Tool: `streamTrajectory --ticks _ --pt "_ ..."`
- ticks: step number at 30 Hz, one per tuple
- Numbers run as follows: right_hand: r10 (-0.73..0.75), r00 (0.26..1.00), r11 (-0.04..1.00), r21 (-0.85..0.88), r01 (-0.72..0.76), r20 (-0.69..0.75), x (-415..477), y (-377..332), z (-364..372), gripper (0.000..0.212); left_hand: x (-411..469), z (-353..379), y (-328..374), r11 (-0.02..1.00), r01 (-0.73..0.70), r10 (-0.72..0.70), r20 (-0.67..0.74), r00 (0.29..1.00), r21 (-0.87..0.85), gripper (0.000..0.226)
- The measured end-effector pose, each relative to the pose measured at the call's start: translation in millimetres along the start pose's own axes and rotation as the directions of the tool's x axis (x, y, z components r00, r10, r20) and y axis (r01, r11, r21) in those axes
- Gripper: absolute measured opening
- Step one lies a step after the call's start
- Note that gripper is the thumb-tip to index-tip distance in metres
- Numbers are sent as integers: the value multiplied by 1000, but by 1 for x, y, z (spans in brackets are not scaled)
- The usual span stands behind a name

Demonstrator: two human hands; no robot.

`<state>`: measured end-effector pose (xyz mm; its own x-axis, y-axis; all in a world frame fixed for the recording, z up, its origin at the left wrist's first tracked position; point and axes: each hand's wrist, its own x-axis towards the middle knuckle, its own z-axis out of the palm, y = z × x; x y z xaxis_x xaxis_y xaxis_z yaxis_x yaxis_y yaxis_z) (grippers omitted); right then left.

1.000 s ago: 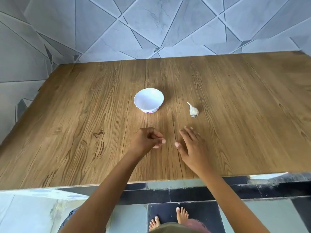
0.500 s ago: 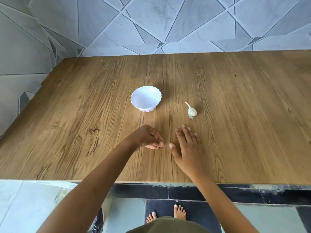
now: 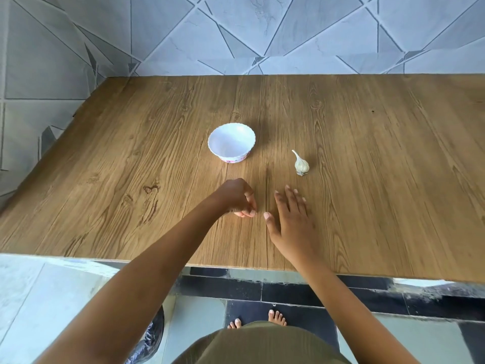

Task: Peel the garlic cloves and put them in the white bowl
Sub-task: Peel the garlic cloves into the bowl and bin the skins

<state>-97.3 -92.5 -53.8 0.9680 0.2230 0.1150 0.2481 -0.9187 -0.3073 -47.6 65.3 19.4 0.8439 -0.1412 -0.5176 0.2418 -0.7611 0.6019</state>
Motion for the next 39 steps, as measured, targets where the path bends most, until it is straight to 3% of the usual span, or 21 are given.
streamTrajectory --ticks 5,8,10,12,15,17,21,25,33,35,39 --pt "-23 1000 998 56 23 -5 -4 1 1 69 -6 1 -9 994 -83 81 -30 996 -64 10" --pt "-39 994 941 329 72 -106 -4 5 -2 39 -17 3 -23 933 -149 134 -68 989 -326 12" --pt "-19 991 805 585 92 -129 -3 6 -11 25 -26 7 -30 810 -183 136 -126 983 -556 12" --pt "1 1000 624 781 9 -12 -1 2 -26 22 -33 10 -31 719 -223 146 -171 974 -658 13" --pt "40 976 310 926 -214 213 4 -10 -39 14 -37 10 -24 701 -269 199 -181 963 -661 15" --pt "72 962 221 937 -271 262 9 -15 -41 9 -36 9 -21 721 -302 223 -204 953 -623 14" --pt "38 957 188 939 -290 287 13 -16 -39 5 -34 9 -24 729 -338 221 -262 939 -595 14" --pt "21 971 236 942 -238 240 14 -18 -36 8 -34 17 -26 711 -353 215 -290 932 -608 12" --pt "16 999 489 871 -43 41 17 -19 -25 10 -28 33 -26 762 -378 108 -473 875 -526 12" --pt "36 999 490 870 -48 35 18 -20 -23 8 -28 34 -27 808 -371 94 -521 848 -458 11" --pt "51 994 387 915 -113 101 20 -20 -27 10 -29 36 -26 850 -374 93 -594 799 -370 14"
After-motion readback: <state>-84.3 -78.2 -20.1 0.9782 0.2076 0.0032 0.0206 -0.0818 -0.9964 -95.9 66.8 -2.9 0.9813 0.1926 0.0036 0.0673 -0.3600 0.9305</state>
